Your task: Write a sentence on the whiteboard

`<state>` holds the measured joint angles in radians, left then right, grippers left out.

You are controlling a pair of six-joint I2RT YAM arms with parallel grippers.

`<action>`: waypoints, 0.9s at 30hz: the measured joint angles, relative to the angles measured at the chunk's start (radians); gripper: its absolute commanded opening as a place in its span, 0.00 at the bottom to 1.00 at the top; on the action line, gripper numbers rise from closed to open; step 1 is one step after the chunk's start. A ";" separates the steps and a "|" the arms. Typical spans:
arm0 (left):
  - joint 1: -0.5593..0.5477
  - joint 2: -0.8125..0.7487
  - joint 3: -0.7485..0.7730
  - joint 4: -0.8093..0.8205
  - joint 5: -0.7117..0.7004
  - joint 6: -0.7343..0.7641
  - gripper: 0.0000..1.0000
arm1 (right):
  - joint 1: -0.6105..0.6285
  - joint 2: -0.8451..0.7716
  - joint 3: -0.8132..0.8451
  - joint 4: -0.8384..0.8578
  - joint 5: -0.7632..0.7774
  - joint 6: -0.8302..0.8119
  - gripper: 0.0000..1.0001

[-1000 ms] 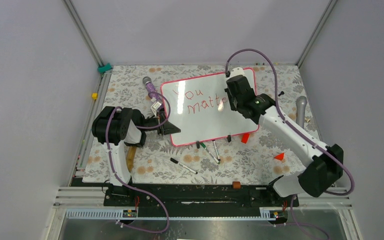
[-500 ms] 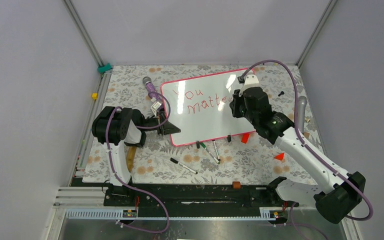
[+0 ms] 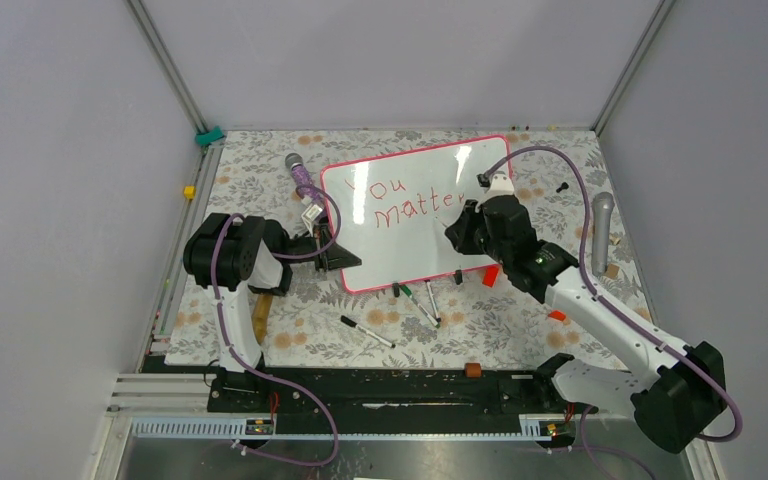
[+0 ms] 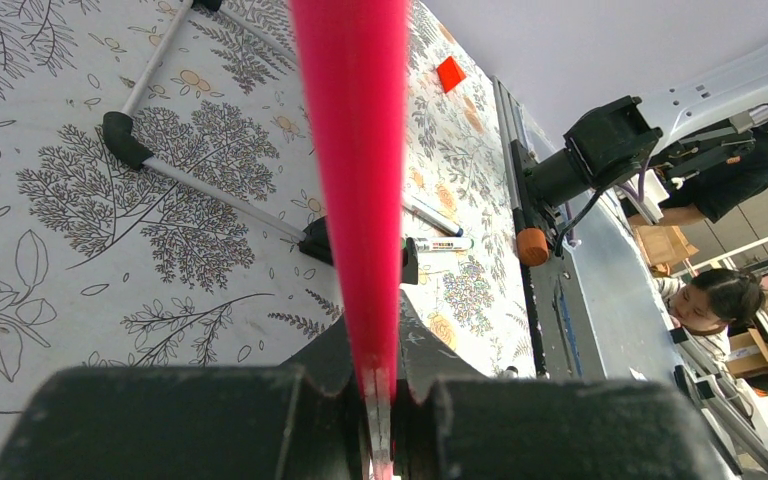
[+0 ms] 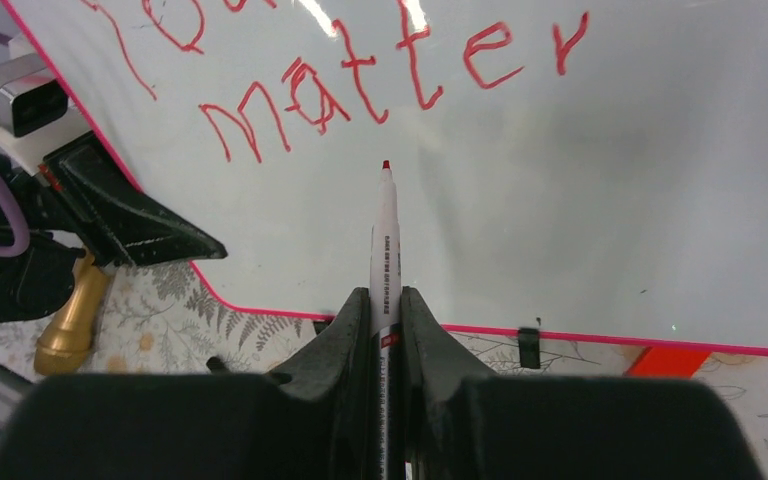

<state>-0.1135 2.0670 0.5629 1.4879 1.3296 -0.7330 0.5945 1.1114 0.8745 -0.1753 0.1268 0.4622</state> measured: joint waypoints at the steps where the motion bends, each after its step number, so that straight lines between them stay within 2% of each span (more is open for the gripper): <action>1: 0.000 0.000 0.000 0.000 0.000 0.001 0.00 | 0.000 -0.003 -0.009 0.006 -0.017 0.002 0.00; 7: -0.006 -0.028 -0.039 -0.001 -0.032 0.043 0.00 | 0.002 -0.016 -0.020 0.024 -0.110 -0.010 0.00; 11: -0.011 -0.034 -0.043 -0.003 -0.040 0.050 0.00 | 0.032 -0.001 0.005 -0.001 -0.109 -0.032 0.00; 17: -0.025 -0.028 -0.035 -0.003 -0.051 0.052 0.00 | 0.213 0.040 0.049 -0.029 0.013 -0.095 0.00; 27: -0.027 0.010 0.010 0.005 -0.030 -0.002 0.00 | 0.340 0.104 0.060 -0.045 0.179 -0.127 0.00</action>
<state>-0.1406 2.0769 0.5732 1.4933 1.2995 -0.7345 0.9348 1.2156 0.9340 -0.2199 0.3054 0.3347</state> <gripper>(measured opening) 0.058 0.165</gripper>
